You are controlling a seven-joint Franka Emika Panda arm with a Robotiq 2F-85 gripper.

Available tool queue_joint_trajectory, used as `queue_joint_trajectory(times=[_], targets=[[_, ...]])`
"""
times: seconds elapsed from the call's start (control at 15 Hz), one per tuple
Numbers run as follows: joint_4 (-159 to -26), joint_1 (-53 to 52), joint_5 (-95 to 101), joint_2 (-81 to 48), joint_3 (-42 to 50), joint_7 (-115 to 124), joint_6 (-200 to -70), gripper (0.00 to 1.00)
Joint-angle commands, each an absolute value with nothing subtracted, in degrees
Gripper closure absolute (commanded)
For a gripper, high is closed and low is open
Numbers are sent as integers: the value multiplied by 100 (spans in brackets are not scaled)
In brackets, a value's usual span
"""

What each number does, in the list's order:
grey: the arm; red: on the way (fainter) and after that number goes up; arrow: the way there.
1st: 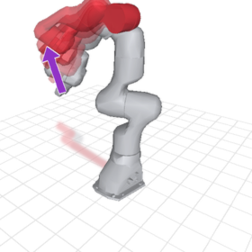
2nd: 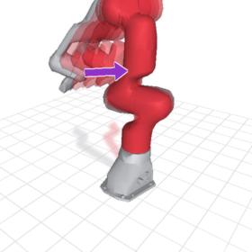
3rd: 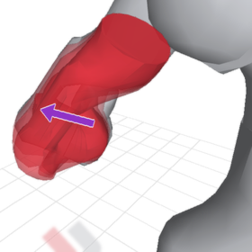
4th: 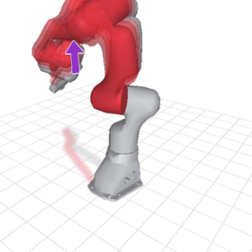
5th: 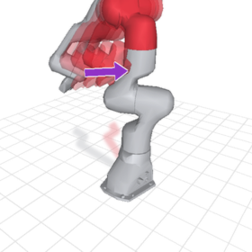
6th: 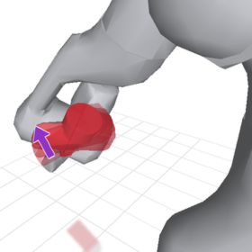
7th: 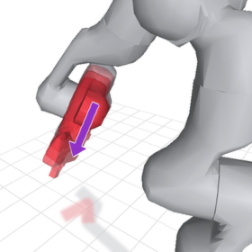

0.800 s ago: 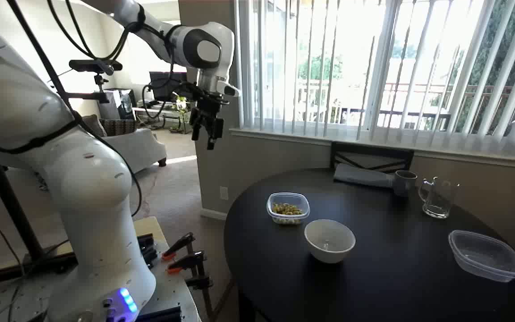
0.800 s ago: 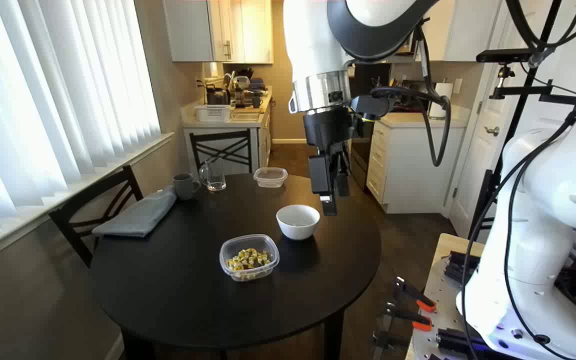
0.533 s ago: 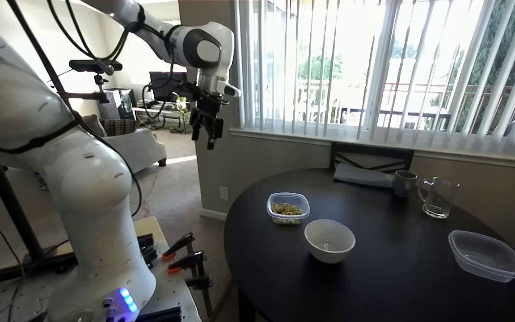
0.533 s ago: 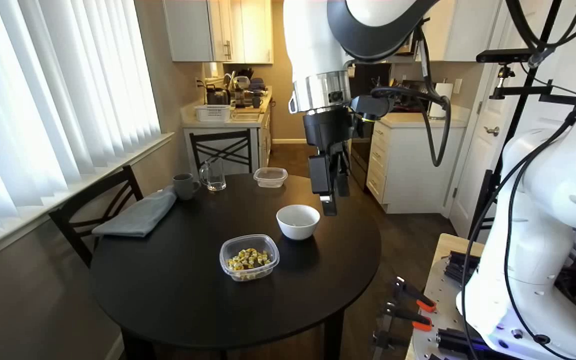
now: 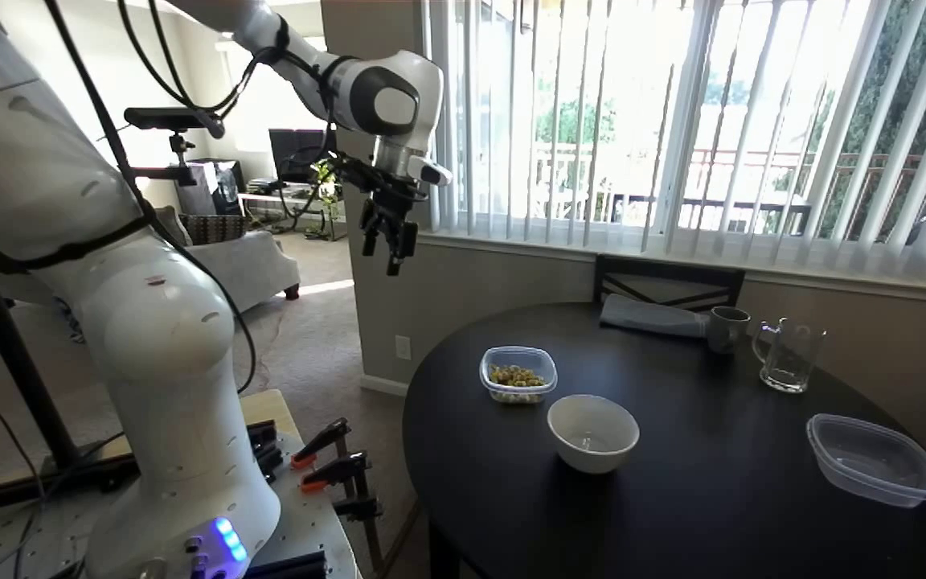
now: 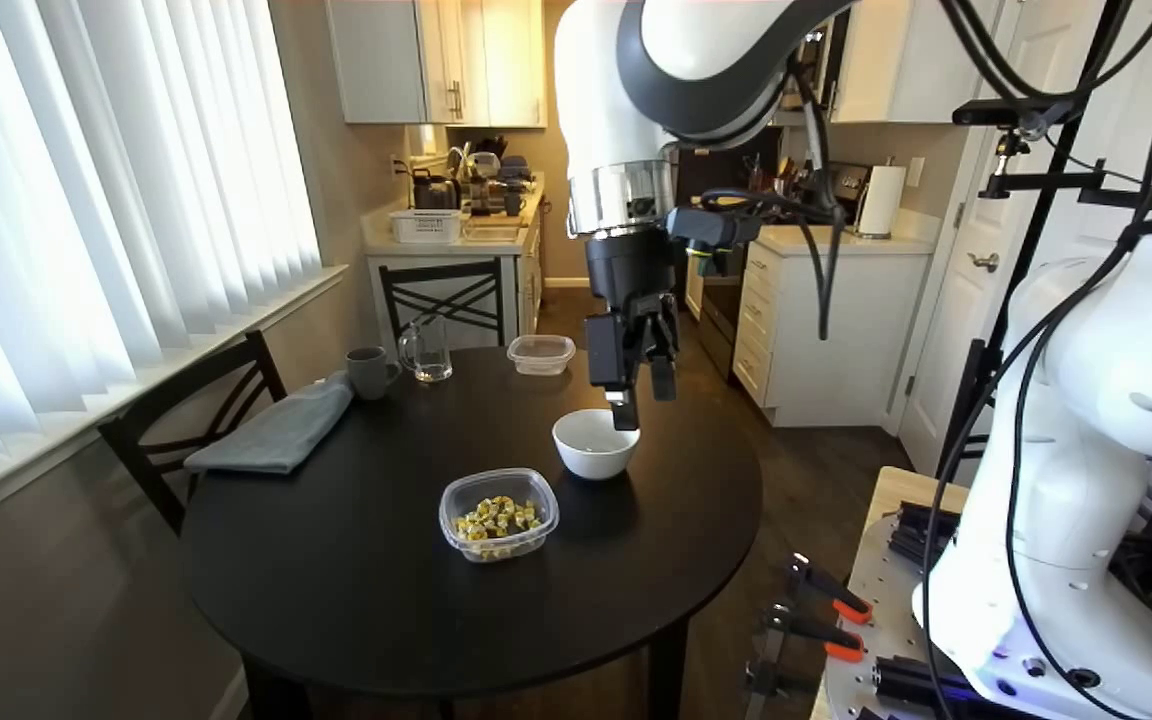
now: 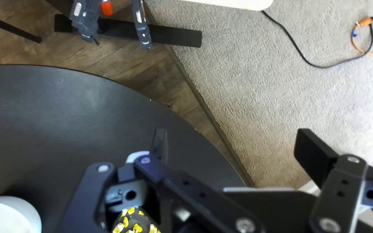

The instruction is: Pour the contents in the white bowl

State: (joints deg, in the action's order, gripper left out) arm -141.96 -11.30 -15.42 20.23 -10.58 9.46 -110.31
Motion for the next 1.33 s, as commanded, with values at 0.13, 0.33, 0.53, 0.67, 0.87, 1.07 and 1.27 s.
queue_joint_trajectory(times=[0.13, 0.33, 0.53, 0.67, 0.87, 1.07, 1.27], targets=[[-13783, -985, -2774, 283, -774, 794, -12736, 0], [-13824, -980, -2511, -306, -848, 952, -13834, 0], [-13826, -977, -1742, -665, -762, 1441, -14448, 0], [-13771, -998, -1213, -867, -656, 1831, -14665, 0], [-13505, -975, -562, -1242, -399, 2386, -14778, 0], [-13068, -894, -514, -1762, -163, 2533, -14736, 0], [-12526, -813, -723, -2389, -48, 2459, -14718, 0]])
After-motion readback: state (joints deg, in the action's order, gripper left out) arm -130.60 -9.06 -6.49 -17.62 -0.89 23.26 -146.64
